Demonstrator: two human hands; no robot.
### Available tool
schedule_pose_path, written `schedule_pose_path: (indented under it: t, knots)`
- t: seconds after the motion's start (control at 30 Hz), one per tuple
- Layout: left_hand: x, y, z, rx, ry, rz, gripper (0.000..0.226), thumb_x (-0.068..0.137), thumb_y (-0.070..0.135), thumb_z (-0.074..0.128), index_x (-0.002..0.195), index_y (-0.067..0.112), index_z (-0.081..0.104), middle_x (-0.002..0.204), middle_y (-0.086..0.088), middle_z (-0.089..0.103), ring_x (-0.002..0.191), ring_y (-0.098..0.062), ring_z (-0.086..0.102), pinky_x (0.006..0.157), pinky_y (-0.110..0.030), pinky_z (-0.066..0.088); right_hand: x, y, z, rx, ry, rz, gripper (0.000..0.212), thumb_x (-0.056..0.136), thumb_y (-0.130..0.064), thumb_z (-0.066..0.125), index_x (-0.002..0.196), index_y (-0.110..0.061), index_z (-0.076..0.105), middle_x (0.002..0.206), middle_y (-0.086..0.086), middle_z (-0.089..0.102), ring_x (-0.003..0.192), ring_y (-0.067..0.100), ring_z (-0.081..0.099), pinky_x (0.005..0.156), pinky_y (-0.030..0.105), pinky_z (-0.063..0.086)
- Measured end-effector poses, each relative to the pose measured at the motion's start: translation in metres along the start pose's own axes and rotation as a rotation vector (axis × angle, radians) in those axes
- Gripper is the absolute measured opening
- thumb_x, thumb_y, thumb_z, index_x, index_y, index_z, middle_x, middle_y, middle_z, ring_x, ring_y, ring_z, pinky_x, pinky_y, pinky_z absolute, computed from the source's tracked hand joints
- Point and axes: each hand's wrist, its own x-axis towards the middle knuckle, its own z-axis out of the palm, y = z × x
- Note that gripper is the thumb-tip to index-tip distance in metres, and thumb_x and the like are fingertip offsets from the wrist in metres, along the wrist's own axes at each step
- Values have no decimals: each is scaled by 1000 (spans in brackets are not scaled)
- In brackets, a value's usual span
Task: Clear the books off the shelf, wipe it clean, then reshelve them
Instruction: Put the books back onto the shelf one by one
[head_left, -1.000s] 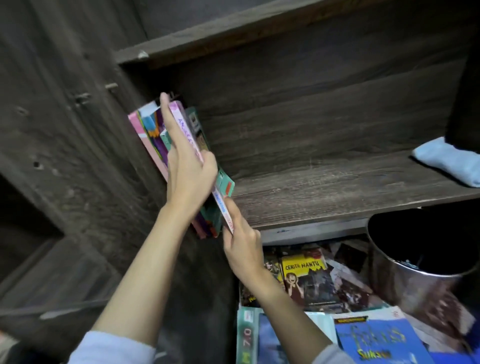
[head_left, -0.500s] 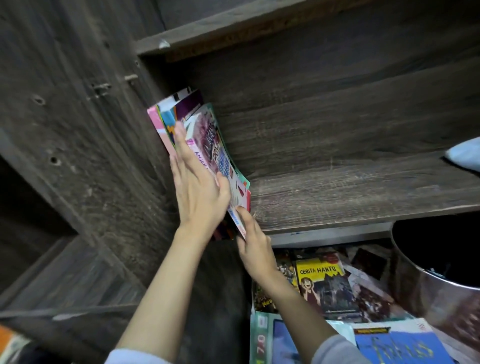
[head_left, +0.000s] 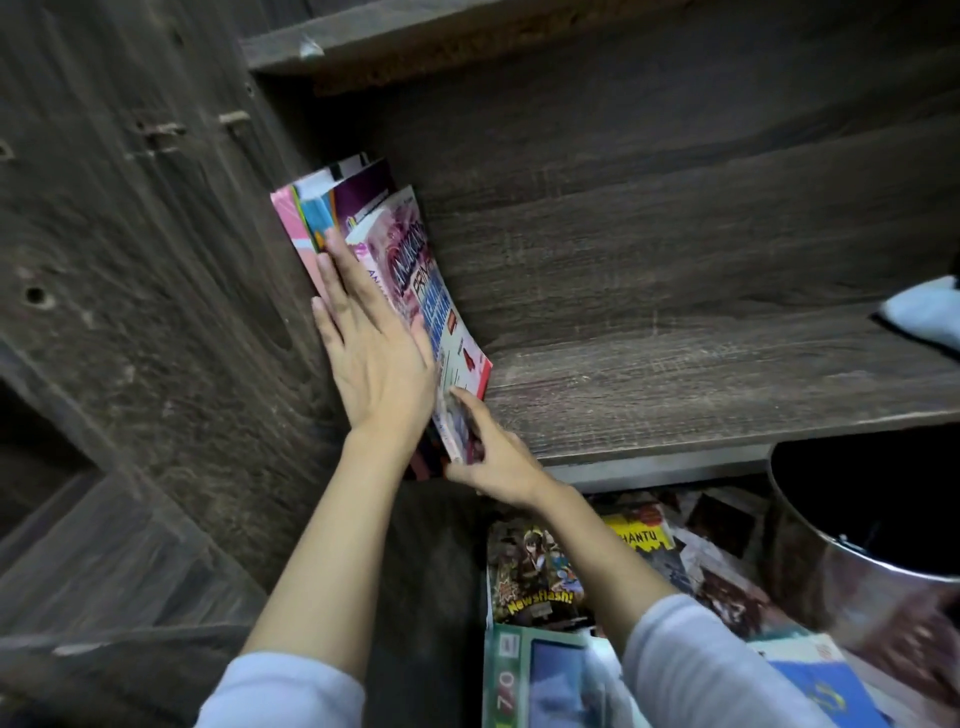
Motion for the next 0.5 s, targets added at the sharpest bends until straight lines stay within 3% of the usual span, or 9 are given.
schedule_pose_path:
  t: [0.17,0.23,0.33,0.5]
  knots:
    - [-4,-10,7,83,37,49,83,93,28,51,141,-13,-3,155,-23,9,144,-30,9,115,-38,9,5,10,1,167,-66,-25,102,58,-18,74,141,-50,24,146,-4,40,130,16,44,109,33,38]
    - [-7,-11,10,94,68,64,83,90,25,53,142,-12,0,153,-25,15,143,-32,16,114,-39,12,6,13,3,217,-34,-28,100,57,-11,76,142,-41,30,144,0,40,126,11,45,102,23,43]
    - [-10,-14,14,125,101,78,81,88,25,54,142,-9,3,151,-26,22,141,-34,22,114,-37,11,4,14,7,286,27,-5,89,50,-13,76,130,-29,42,132,6,44,104,9,52,79,11,47]
    - [-8,-16,20,171,148,84,75,89,28,47,142,-10,11,150,-27,24,140,-34,25,115,-33,0,4,15,7,224,61,25,74,59,-10,80,126,-19,52,127,5,53,104,13,57,76,5,46]
